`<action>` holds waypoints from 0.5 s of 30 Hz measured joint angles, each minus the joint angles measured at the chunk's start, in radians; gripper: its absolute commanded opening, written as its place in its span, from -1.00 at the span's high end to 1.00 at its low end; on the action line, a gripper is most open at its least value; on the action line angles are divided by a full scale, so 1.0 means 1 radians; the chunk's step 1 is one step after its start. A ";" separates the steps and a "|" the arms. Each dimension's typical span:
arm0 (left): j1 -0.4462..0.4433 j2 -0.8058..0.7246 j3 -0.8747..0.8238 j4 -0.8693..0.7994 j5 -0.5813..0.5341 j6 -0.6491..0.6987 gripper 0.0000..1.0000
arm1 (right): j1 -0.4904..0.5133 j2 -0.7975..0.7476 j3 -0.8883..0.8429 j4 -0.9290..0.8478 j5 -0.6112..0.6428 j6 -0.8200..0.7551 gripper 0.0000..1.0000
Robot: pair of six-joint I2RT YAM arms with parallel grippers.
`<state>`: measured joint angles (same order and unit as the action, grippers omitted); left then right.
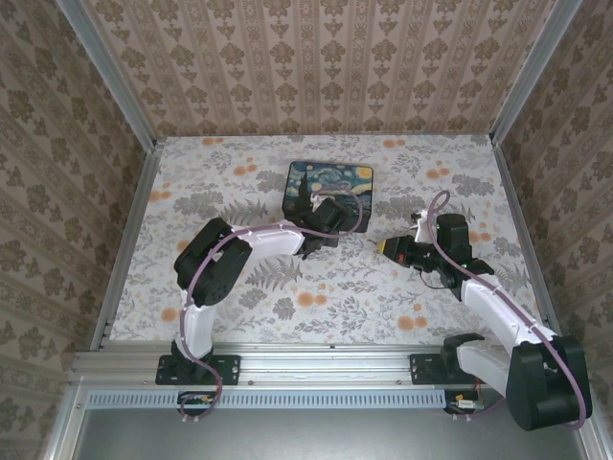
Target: Unlock a padlock with a key
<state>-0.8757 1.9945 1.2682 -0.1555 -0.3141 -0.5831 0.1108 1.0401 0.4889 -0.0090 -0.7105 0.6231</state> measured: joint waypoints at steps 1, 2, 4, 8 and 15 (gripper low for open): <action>0.000 -0.008 0.003 -0.033 0.005 0.000 0.60 | 0.000 -0.005 0.002 -0.018 0.001 -0.003 1.00; 0.000 -0.019 0.008 -0.072 0.016 0.000 0.62 | 0.000 -0.007 0.008 -0.039 0.005 -0.008 1.00; 0.000 -0.037 0.019 -0.146 0.040 -0.001 0.64 | 0.000 -0.011 0.028 -0.084 0.010 -0.019 1.00; 0.011 -0.087 0.083 -0.340 0.108 -0.001 0.64 | 0.000 -0.042 0.078 -0.170 0.036 -0.039 1.00; 0.022 -0.145 0.324 -0.680 0.189 -0.004 0.64 | 0.000 -0.097 0.146 -0.265 0.057 -0.061 1.00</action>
<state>-0.8536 1.8492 1.5925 -0.8356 -0.1253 -0.5873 0.1108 0.9436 0.6346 -0.2741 -0.6533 0.5617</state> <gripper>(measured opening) 0.290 0.054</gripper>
